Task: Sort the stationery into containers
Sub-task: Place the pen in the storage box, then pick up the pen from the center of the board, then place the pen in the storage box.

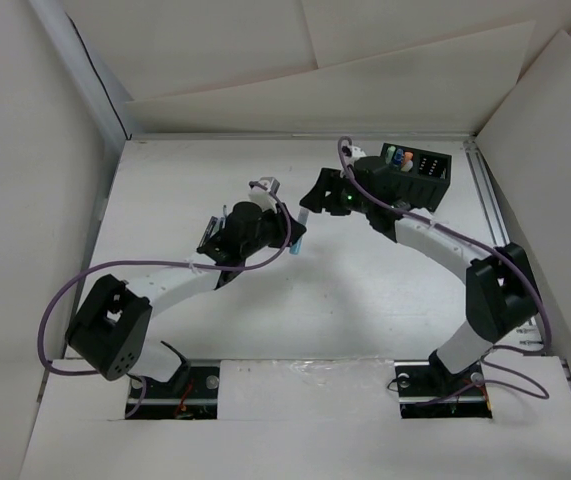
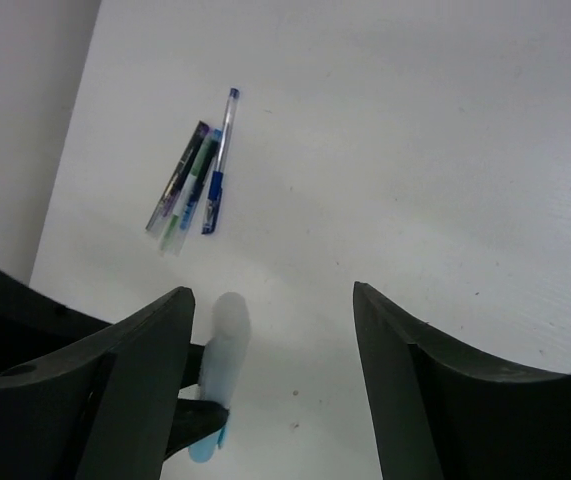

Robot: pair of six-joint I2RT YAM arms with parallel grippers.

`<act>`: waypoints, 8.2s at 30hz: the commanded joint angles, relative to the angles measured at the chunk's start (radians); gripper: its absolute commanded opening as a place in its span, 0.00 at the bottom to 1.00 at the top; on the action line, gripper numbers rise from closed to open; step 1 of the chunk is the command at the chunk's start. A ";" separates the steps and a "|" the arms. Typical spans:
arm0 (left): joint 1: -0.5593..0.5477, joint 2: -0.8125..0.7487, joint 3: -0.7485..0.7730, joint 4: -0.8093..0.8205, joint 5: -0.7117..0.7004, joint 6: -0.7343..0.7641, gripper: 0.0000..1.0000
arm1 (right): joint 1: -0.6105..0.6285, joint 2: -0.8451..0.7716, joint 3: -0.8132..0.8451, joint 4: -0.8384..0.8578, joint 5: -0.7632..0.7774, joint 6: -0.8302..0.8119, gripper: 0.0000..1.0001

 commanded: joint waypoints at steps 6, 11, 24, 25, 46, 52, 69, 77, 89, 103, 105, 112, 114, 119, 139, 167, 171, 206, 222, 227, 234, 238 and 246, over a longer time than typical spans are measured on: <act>0.003 -0.009 -0.016 0.130 0.064 0.044 0.07 | 0.025 0.059 0.011 0.068 -0.030 0.033 0.58; 0.003 0.002 -0.016 0.139 0.064 0.053 0.07 | 0.034 0.069 0.011 0.078 -0.039 0.042 0.36; 0.003 -0.036 -0.027 0.158 0.016 0.062 0.50 | -0.014 0.048 0.021 0.087 -0.005 0.089 0.00; 0.003 -0.047 -0.027 0.172 0.016 0.074 0.54 | -0.023 0.048 0.021 0.087 0.010 0.089 0.00; 0.003 -0.222 -0.117 0.176 0.048 0.085 0.82 | -0.434 0.174 0.535 -0.185 0.586 -0.101 0.00; 0.003 -0.233 -0.117 0.176 0.048 0.076 0.83 | -0.425 0.255 0.650 -0.238 0.606 -0.205 0.00; 0.003 -0.224 -0.117 0.167 0.038 0.076 0.83 | -0.259 0.379 0.643 -0.189 0.948 -0.357 0.00; 0.003 -0.224 -0.108 0.158 0.029 0.076 0.83 | -0.225 0.402 0.661 -0.189 1.099 -0.357 0.00; 0.003 -0.214 -0.108 0.158 0.018 0.076 0.83 | -0.244 0.434 0.730 -0.189 1.087 -0.391 0.00; 0.003 -0.205 -0.099 0.126 -0.013 0.076 0.83 | -0.187 0.412 0.575 -0.077 1.182 -0.391 0.20; 0.003 -0.205 -0.099 0.115 -0.025 0.076 0.83 | -0.176 0.392 0.551 -0.077 1.193 -0.357 0.35; 0.003 -0.205 -0.090 0.087 -0.114 0.067 0.83 | -0.176 0.231 0.448 -0.077 1.060 -0.257 0.57; 0.003 -0.194 -0.081 0.066 -0.145 0.067 0.83 | -0.176 0.171 0.422 -0.115 1.016 -0.222 0.60; 0.003 -0.150 -0.061 -0.005 -0.273 0.045 0.79 | -0.167 0.053 0.338 -0.183 0.889 -0.093 0.65; 0.101 0.108 0.140 -0.360 -0.565 -0.079 0.32 | 0.020 -0.311 -0.173 -0.152 0.668 -0.012 0.00; 0.243 0.270 0.160 -0.483 -0.554 -0.168 0.32 | 0.049 -0.414 -0.281 -0.143 0.539 -0.012 0.00; 0.243 0.281 0.169 -0.483 -0.554 -0.168 0.27 | 0.049 -0.414 -0.281 -0.143 0.539 -0.012 0.00; 0.112 0.146 -0.014 -0.023 0.000 0.015 0.00 | 0.077 -0.106 -0.137 -0.005 0.332 0.034 0.58; 0.089 0.046 -0.157 0.257 0.334 0.042 0.00 | 0.006 0.048 -0.063 0.144 0.088 0.131 0.68; 0.080 0.037 -0.157 0.267 0.354 0.042 0.00 | -0.014 0.059 -0.063 0.174 0.051 0.151 0.57; 0.080 0.049 -0.148 0.288 0.395 0.052 0.00 | -0.041 0.091 -0.083 0.243 -0.039 0.191 0.22; 0.080 0.049 -0.148 0.300 0.395 0.052 0.08 | -0.041 0.091 -0.104 0.271 -0.048 0.200 0.00; 0.080 0.000 -0.194 0.351 0.362 0.062 0.59 | -0.116 0.007 -0.124 0.260 -0.007 0.200 0.00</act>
